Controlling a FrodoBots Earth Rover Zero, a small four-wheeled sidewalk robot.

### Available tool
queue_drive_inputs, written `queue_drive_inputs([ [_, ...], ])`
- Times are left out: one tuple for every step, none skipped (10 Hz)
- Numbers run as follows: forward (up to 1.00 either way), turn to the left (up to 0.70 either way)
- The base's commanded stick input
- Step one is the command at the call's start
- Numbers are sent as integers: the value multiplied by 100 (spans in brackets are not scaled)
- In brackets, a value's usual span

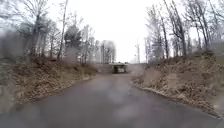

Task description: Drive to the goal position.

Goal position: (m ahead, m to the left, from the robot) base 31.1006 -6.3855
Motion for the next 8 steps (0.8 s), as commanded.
queue_drive_inputs([
  [100,0],
  [100,0],
  [100,0],
  [100,0],
  [100,0],
  [100,0],
  [100,0],
  [100,0],
])
